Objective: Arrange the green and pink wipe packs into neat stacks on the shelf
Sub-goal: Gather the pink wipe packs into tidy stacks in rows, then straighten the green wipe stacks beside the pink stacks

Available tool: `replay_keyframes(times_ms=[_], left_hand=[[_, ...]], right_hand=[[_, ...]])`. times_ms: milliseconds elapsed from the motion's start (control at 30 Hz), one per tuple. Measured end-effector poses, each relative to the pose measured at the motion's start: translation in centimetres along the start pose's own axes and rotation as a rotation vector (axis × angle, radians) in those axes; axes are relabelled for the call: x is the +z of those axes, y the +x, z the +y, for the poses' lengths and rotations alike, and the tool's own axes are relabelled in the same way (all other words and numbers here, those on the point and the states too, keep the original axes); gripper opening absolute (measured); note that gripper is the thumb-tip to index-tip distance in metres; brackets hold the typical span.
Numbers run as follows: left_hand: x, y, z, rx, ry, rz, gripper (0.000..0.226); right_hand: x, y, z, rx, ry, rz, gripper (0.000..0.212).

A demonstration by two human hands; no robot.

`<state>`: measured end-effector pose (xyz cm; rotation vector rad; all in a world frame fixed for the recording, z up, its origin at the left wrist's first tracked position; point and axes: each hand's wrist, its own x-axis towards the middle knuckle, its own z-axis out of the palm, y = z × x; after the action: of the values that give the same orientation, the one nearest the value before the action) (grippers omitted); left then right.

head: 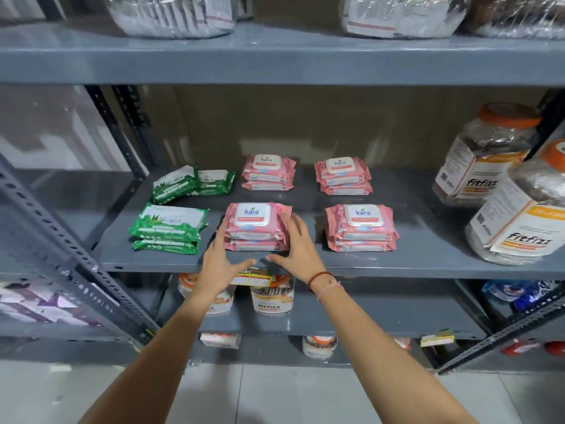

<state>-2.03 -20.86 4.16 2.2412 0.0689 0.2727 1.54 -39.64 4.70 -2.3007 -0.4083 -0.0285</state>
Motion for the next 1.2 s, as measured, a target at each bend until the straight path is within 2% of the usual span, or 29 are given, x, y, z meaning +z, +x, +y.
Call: replay_keyframes(times_ms=[167, 300, 667, 800, 867, 933, 1000, 1067, 1133, 1200], left_hand=[[0.7, 0.6, -0.3, 0.002, -0.033, 0.096, 0.085], [1.2, 1.3, 0.1, 0.037, 0.001, 0.141, 0.071], [2.1, 1.8, -0.4, 0.053, 0.000, 0.151, 0.070], [0.9, 2.0, -0.7, 0.069, -0.028, 0.038, 0.076], [-0.8, 2.0, -1.1, 0.058, -0.021, 0.021, 0.080], [-3.3, 2.0, -1.5, 0.083, -0.023, 0.103, 0.070], [-6.1, 2.0, -2.2, 0.168, 0.033, 0.248, 0.051], [-9.0, 2.1, -3.6, 0.236, 0.103, 0.350, 0.044], [-11.6, 2.4, -5.9, 0.243, 0.121, 0.370, 0.053], [-13.6, 2.6, -8.5, 0.163, 0.119, 0.330, 0.074]], right_hand=[[1.2, 0.4, -0.5, -0.017, -0.019, 0.091, 0.063], [1.3, 0.9, -0.6, 0.027, -0.042, 0.164, 0.052], [1.2, 0.9, -0.6, 0.071, -0.039, 0.224, 0.051], [1.0, 0.5, -1.2, 0.081, -0.063, 0.207, 0.062], [0.9, 0.1, -1.8, 0.084, -0.086, 0.258, 0.071], [0.9, -0.2, -3.0, 0.051, -0.118, 0.358, 0.072], [1.2, -0.1, -4.9, -0.041, -0.101, 0.431, 0.064], [2.1, 0.4, -7.2, -0.133, -0.031, 0.419, 0.055], [3.7, 1.3, -9.5, -0.210, 0.021, 0.335, 0.053], [6.0, 2.2, -11.3, -0.260, 0.014, 0.211, 0.058]])
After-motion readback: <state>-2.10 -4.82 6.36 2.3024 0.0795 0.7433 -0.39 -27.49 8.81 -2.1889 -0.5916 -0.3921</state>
